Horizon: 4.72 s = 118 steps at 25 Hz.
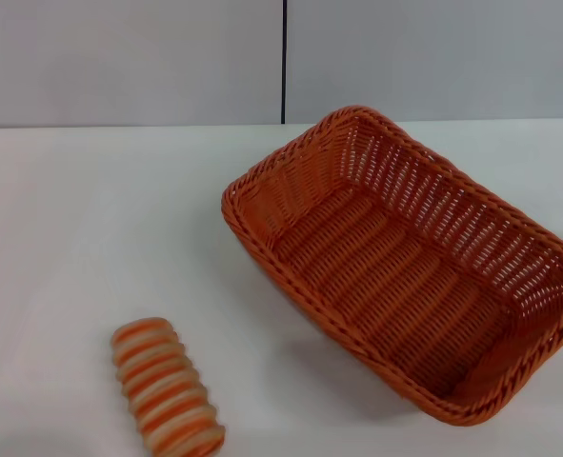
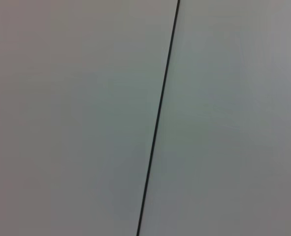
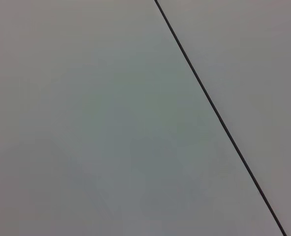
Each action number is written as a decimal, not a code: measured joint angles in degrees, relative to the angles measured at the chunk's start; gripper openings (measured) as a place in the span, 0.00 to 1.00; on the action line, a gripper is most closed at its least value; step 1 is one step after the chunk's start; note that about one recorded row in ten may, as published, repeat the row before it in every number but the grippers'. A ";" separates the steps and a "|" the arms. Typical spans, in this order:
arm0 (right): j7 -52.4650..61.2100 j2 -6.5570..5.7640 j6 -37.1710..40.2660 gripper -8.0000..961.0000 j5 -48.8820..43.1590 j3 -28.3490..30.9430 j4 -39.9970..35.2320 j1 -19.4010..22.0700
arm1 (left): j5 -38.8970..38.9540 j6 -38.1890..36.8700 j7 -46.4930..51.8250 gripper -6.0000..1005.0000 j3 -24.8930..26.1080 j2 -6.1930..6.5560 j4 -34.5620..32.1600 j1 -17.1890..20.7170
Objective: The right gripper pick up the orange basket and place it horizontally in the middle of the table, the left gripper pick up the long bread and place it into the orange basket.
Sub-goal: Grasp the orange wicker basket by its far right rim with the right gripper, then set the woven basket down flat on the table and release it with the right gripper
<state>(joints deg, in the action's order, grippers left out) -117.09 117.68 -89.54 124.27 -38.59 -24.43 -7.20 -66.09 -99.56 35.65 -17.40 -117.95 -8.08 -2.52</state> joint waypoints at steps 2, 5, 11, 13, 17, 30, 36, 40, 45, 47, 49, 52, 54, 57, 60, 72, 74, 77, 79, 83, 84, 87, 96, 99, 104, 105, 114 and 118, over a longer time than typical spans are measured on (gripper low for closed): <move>0.02 0.05 0.07 0.86 0.00 0.00 0.00 -0.03 | 0.00 0.23 -0.02 0.74 0.23 0.00 -0.01 -0.01; 0.03 0.07 0.10 0.86 0.00 0.00 -0.01 -0.12 | 0.00 0.30 -0.02 0.74 0.26 0.00 0.00 -0.02; 0.88 -0.28 0.37 0.86 -0.55 0.11 -0.52 -0.28 | -0.01 0.85 -0.05 0.74 0.26 0.00 0.25 -0.30; 3.50 -0.70 1.23 0.86 -2.09 0.38 -1.87 -0.39 | -0.01 1.30 -0.01 0.74 0.26 0.00 0.32 -0.46; 19.21 -1.35 7.86 0.86 -14.11 0.50 -16.14 -0.25 | -0.01 2.53 0.03 0.74 0.26 0.00 0.39 -1.13; 65.00 -4.12 6.97 0.85 -58.70 0.32 -46.92 -12.51 | -0.42 6.73 -0.11 0.74 -0.18 -0.09 0.36 -4.21; 74.95 -11.71 -3.83 0.84 -73.54 -0.19 -34.86 -28.04 | -0.45 7.45 -0.14 0.74 -0.23 -0.09 0.38 -4.37; 76.43 -13.20 -4.78 0.84 -83.23 -0.27 -28.36 -34.55 | -0.45 8.18 -0.14 0.74 -0.26 -0.09 0.35 -4.39; 76.56 -13.00 -5.46 0.83 -90.74 -1.71 -23.21 -40.37 | -0.44 10.08 -0.14 0.74 -0.25 -0.09 0.43 -4.27; 76.56 -12.28 -5.49 0.83 -90.91 -2.75 -22.46 -41.39 | -0.44 10.39 -0.14 0.74 -0.26 -0.09 0.43 -4.31; 76.53 -11.74 -5.49 0.83 -90.91 -3.06 -22.29 -41.78 | -0.44 10.92 -0.14 0.74 -0.27 -0.09 0.41 -4.42; 76.20 -9.36 -5.04 0.82 -90.91 -4.52 -22.11 -42.92 | -0.44 11.44 -0.14 0.74 -0.27 -0.09 0.36 -4.54; 76.15 -8.81 -4.94 0.82 -90.90 -4.89 -22.10 -43.08 | -0.44 11.72 -0.14 0.74 -0.27 -0.09 0.37 -4.56; 75.97 -6.83 -4.36 0.82 -90.87 -5.40 -22.05 -43.30 | -0.44 11.84 -0.14 0.74 -0.27 -0.09 0.47 -4.58; 75.73 -5.86 -3.60 0.82 -90.99 -5.43 -21.96 -43.17 | -0.44 11.85 -0.14 0.74 -0.27 -0.09 0.50 -4.51; 73.44 -4.54 3.05 0.80 -91.29 -6.32 -15.95 -42.58 | -0.44 12.12 -0.14 0.74 -0.53 -0.09 0.60 -3.98; 73.09 -4.39 3.60 0.80 -91.29 -6.39 -15.12 -42.68 | -0.44 12.33 -0.14 0.74 -0.53 -0.09 0.61 -3.98; 72.47 -3.54 5.80 0.80 -91.37 -7.10 -14.09 -42.67 | -0.44 12.96 -0.14 0.74 -0.54 -0.09 0.61 -3.99; 72.46 -3.41 6.16 0.80 -91.34 -7.23 -14.09 -42.61 | -0.44 13.09 -0.14 0.74 -0.54 -0.09 0.61 -4.00; 72.40 -2.90 7.13 0.79 -91.07 -7.55 -14.05 -42.42 | -0.44 13.61 -0.14 0.74 -0.54 -0.11 0.61 -4.20; 72.38 -2.78 7.25 0.79 -91.06 -7.55 -14.06 -42.40 | -0.44 13.61 -0.14 0.74 -0.54 -0.11 0.61 -4.20; 72.36 -2.51 7.60 0.79 -91.06 -7.60 -14.04 -42.36 | -0.44 13.74 -0.14 0.74 -0.54 -0.12 0.61 -4.29; 72.11 -2.45 7.88 0.49 -91.04 -7.74 -13.97 -42.55 | -0.44 13.71 -0.14 0.74 -0.51 -0.08 0.52 -4.48; 71.79 -2.40 7.96 0.43 -91.04 -7.74 -13.94 -42.63 | -0.44 13.75 -0.14 0.74 -0.41 -0.09 0.51 -4.52; 70.37 -2.13 7.04 0.33 -91.04 -7.78 -14.48 -43.14 | -0.44 13.80 -0.13 0.74 -0.41 -0.09 0.43 -4.51; 69.85 -2.11 6.61 0.30 -91.04 -7.80 -14.76 -43.35 | -0.44 13.80 -0.13 0.74 -0.39 -0.09 0.43 -4.51; 61.90 -2.42 1.08 0.16 -90.99 -11.56 -21.86 -47.27 | -0.44 11.10 -0.14 0.74 -0.51 -0.08 -0.04 -2.60; 57.22 -2.24 1.35 0.16 -91.21 -16.94 -23.48 -49.27 | -0.39 9.58 -0.19 0.74 -0.23 -0.03 -0.11 -0.64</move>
<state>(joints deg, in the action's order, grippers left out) -59.87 115.45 -88.19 33.05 -55.52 -47.91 -56.47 -66.48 -89.98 35.46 -17.62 -117.98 -8.19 -3.16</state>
